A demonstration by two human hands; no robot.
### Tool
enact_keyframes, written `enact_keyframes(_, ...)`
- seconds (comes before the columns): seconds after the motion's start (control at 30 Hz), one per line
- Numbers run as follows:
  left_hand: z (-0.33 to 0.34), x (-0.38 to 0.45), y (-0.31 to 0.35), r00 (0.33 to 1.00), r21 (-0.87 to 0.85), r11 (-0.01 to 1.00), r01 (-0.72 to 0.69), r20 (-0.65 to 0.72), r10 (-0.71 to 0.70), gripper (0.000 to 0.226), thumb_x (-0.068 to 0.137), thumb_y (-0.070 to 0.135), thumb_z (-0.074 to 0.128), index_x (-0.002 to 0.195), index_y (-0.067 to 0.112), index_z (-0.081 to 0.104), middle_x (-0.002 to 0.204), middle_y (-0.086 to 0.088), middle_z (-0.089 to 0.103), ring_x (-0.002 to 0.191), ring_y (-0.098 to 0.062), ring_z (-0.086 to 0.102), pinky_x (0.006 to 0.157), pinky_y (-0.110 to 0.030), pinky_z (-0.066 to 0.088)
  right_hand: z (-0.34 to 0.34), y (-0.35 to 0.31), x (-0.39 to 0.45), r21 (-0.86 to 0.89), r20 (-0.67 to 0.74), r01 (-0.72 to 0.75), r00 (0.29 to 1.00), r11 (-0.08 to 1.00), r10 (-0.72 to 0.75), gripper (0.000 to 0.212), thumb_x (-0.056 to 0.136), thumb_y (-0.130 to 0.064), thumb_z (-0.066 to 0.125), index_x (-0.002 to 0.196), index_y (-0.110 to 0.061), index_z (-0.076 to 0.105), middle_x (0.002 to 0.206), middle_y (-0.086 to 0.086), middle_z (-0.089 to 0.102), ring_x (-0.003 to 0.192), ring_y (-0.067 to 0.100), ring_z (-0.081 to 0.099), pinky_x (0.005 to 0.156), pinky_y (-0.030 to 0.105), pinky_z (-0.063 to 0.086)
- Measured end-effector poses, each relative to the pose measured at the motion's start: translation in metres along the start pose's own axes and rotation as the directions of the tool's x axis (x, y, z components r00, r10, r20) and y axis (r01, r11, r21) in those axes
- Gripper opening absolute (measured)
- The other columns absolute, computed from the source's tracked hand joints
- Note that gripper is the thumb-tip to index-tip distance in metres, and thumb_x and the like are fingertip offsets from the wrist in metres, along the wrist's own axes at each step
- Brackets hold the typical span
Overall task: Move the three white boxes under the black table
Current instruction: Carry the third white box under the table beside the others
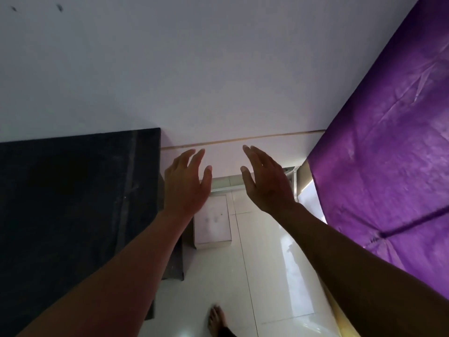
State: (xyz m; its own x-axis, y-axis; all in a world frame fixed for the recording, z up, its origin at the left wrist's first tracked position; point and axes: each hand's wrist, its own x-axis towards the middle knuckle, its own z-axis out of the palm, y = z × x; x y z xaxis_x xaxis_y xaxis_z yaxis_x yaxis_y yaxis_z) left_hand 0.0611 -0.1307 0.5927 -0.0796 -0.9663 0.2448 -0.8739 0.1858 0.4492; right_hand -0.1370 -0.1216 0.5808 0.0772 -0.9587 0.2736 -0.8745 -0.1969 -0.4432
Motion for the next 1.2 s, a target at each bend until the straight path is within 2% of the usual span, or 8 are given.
enact_keyframes(0.27,0.100,0.010,-0.012,0.974,-0.105,0.969,0.224,0.050,-0.220,0.044,0.099,0.029,0.052,0.138,0.009,0.051,0.137,-0.014,0.055,0.127,-0.031,0.050,0.105,-0.050,0.043,0.070,0.078,0.014,0.135,0.132,-0.124,0.985,0.983,0.106,0.052,0.103,-0.031,0.046,0.153,-0.021,0.036,0.156,0.005,0.041,0.144,0.021,0.038,0.112,0.045,0.039)
enact_keyframes(0.4,0.175,0.010,-0.027,0.901,-0.206,0.878,0.433,0.075,-0.426,0.049,0.099,0.038,0.048,0.141,0.013,0.048,0.142,-0.009,0.053,0.132,-0.024,0.046,0.108,-0.036,0.034,0.125,0.122,0.008,0.209,0.174,-0.175,0.975,0.962,0.140,0.052,0.103,-0.031,0.046,0.153,-0.021,0.035,0.157,0.004,0.040,0.145,0.019,0.036,0.112,0.045,0.040)
enact_keyframes(0.47,0.222,0.007,-0.042,0.865,-0.233,0.833,0.501,0.110,-0.490,0.051,0.099,0.041,0.047,0.142,0.015,0.047,0.143,-0.008,0.052,0.134,-0.023,0.045,0.111,-0.037,0.034,0.163,0.150,0.004,0.223,0.207,-0.198,0.966,0.955,0.152,0.052,0.103,-0.031,0.045,0.153,-0.020,0.034,0.157,0.003,0.040,0.144,0.019,0.036,0.112,0.045,0.040)
enact_keyframes(0.67,0.358,-0.015,-0.120,0.834,-0.237,0.800,0.551,0.192,-0.517,0.052,0.098,0.045,0.047,0.144,0.021,0.045,0.145,-0.007,0.050,0.133,-0.022,0.046,0.110,-0.041,0.038,0.301,0.221,-0.009,0.285,0.238,-0.267,0.950,0.920,0.202,0.054,0.103,-0.034,0.046,0.153,-0.019,0.033,0.156,0.002,0.040,0.141,0.019,0.040,0.111,0.044,0.041)
enact_keyframes(0.83,0.462,-0.034,-0.207,0.810,-0.250,0.771,0.585,0.138,-0.570,0.052,0.096,0.043,0.055,0.141,0.018,0.050,0.143,-0.008,0.053,0.131,-0.023,0.048,0.110,-0.038,0.037,0.440,0.264,-0.034,0.353,0.254,-0.320,0.937,0.879,0.239,0.057,0.102,-0.038,0.048,0.154,-0.019,0.031,0.155,0.004,0.041,0.139,0.020,0.043,0.103,0.027,0.036)
enact_keyframes(0.97,0.538,-0.046,-0.273,0.795,-0.303,0.738,0.603,0.145,-0.590,0.053,0.094,0.040,0.060,0.140,0.014,0.052,0.141,-0.011,0.054,0.130,-0.024,0.049,0.111,-0.041,0.037,0.543,0.295,-0.059,0.380,0.287,-0.381,0.915,0.843,0.285,0.062,0.101,-0.045,0.047,0.155,-0.022,0.026,0.157,0.001,0.036,0.141,0.018,0.039,0.100,0.026,0.033)
enact_keyframes(1.1,0.591,-0.054,-0.323,0.788,-0.369,0.708,0.602,0.132,-0.601,0.074,0.075,0.050,0.057,0.135,0.007,0.054,0.133,-0.015,0.058,0.123,-0.029,0.055,0.104,-0.046,0.043,0.616,0.315,-0.074,0.398,0.300,-0.407,0.904,0.822,0.303,0.070,0.100,-0.050,0.048,0.157,-0.021,0.021,0.161,0.002,0.028,0.146,0.018,0.031,0.107,0.027,0.029)
enact_keyframes(1.2,0.620,-0.060,-0.346,0.780,-0.369,0.703,0.608,0.116,-0.614,0.086,0.064,0.065,0.055,0.133,0.015,0.055,0.132,-0.010,0.058,0.121,-0.026,0.056,0.104,-0.043,0.045,0.647,0.327,-0.075,0.408,0.297,-0.430,0.897,0.805,0.328,0.074,0.098,-0.051,0.051,0.158,-0.020,0.019,0.162,0.004,0.027,0.147,0.021,0.028,0.111,0.031,0.027)
